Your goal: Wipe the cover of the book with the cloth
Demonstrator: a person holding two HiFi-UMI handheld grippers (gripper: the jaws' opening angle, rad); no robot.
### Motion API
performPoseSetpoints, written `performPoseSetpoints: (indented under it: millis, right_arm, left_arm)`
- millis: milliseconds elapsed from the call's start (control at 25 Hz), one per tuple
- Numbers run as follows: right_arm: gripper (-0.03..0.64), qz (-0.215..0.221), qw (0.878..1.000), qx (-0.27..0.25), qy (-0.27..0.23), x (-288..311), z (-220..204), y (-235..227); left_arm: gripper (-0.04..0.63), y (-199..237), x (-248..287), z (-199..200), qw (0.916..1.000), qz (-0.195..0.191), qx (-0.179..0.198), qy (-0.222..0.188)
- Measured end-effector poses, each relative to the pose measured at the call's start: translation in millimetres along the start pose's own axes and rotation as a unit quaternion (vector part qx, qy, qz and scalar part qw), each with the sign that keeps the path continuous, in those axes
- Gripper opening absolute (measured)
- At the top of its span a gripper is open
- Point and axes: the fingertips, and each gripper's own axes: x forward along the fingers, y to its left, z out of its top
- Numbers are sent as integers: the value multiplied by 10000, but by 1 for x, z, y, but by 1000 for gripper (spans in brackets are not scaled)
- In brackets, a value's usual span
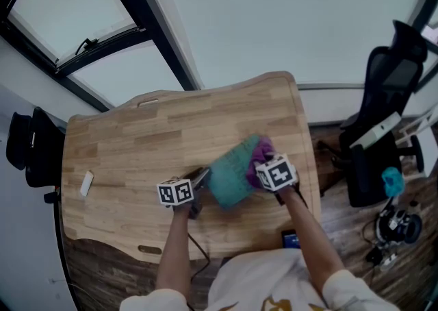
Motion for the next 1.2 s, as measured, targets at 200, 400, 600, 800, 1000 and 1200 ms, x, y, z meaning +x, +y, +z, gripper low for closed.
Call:
performPoseSetpoints:
  millis: [200, 400, 600, 800, 1000, 1200]
  right_arm:
    - [77, -5, 9998, 8, -177, 3, 12, 1]
    - [77, -42, 9997, 38, -234, 6, 18, -2]
    - [77, -37, 9996, 97, -272, 9, 26, -3]
    - [77, 34, 9996, 123, -246, 15, 32, -1]
    - [77, 31, 9996, 132, -267, 19, 39, -2]
    - [77, 29, 9995, 66, -292, 21, 42, -3]
  left_arm:
    - [147, -3, -1, 1, 10000, -37, 0, -6]
    - [147, -6, -1, 1, 10000, -80, 14, 4]
    - [146, -6, -1, 1, 10000, -70, 24, 16]
    - [146, -6, -1, 1, 10000, -78, 24, 18]
    - [146, -7, -1, 1, 10000, -91, 19, 10]
    - [146, -7, -1, 1, 10000, -55, 23, 13]
